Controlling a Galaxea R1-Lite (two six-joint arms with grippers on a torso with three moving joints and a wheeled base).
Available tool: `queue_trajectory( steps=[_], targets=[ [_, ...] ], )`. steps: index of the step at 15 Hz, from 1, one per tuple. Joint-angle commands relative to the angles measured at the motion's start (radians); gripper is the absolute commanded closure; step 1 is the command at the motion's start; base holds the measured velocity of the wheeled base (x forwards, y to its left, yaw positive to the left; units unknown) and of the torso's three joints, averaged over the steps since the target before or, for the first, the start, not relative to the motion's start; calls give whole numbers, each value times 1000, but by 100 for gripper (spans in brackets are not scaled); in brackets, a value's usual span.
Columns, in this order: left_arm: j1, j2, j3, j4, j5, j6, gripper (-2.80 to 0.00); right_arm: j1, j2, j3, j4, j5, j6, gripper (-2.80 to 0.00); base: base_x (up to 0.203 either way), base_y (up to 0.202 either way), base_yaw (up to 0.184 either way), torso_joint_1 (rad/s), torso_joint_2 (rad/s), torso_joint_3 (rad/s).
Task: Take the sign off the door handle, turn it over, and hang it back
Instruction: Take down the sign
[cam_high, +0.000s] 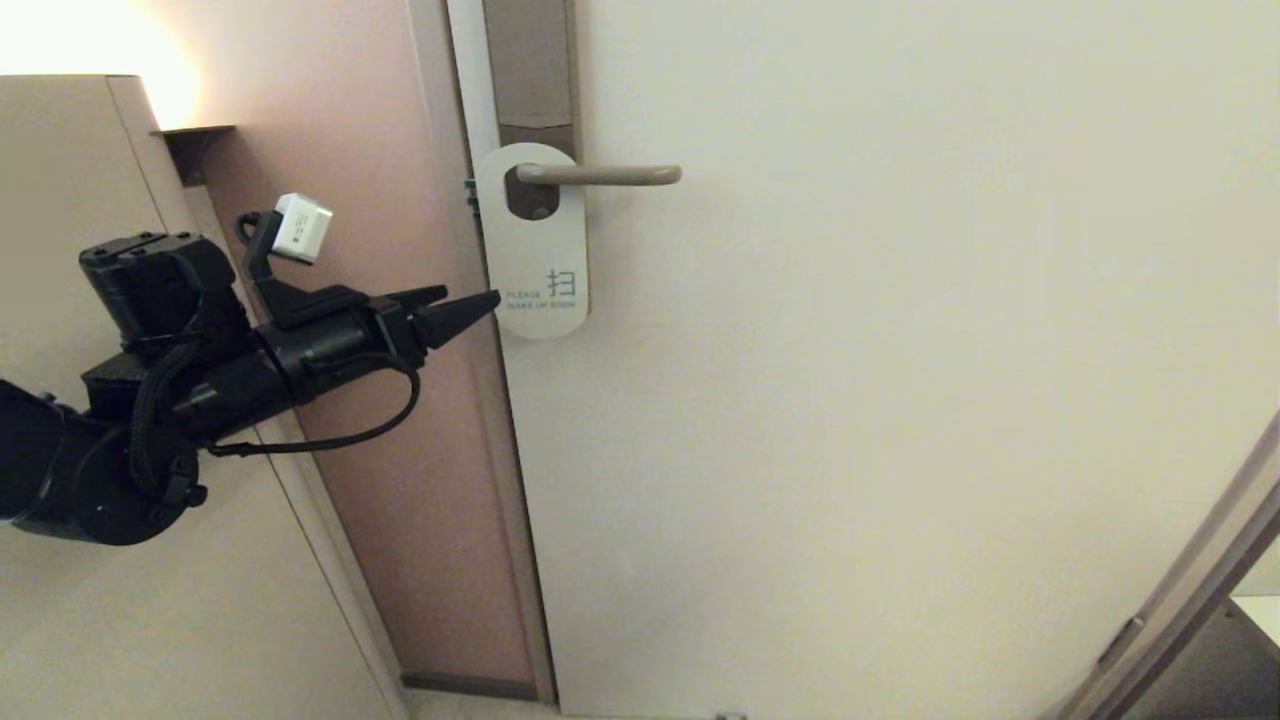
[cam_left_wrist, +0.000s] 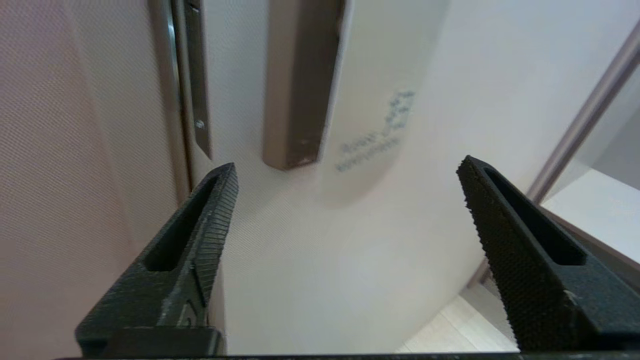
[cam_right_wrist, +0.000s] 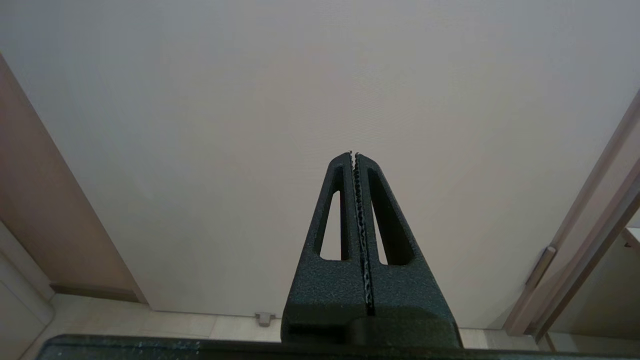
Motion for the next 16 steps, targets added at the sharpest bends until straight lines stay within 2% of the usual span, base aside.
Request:
queue_trajectory(
  steps=[1, 6, 12, 16],
  targets=[
    [-1, 20, -17, -8, -6, -7, -280, 0, 2, 0, 0, 0, 0, 0, 0, 0, 0, 0, 0, 0],
    [-30, 34, -47, -8, -58, -35, -280, 0, 1, 0, 0, 1, 0, 0, 0, 0, 0, 0, 0, 0],
    [-86, 33, -46, -5, -58, -60, -280, 0, 1, 0, 0, 0, 0, 0, 0, 0, 0, 0, 0, 0],
    [-87, 30, -41, -5, -58, -60, -280, 0, 0, 0, 0, 1, 0, 0, 0, 0, 0, 0, 0, 0]
  ],
)
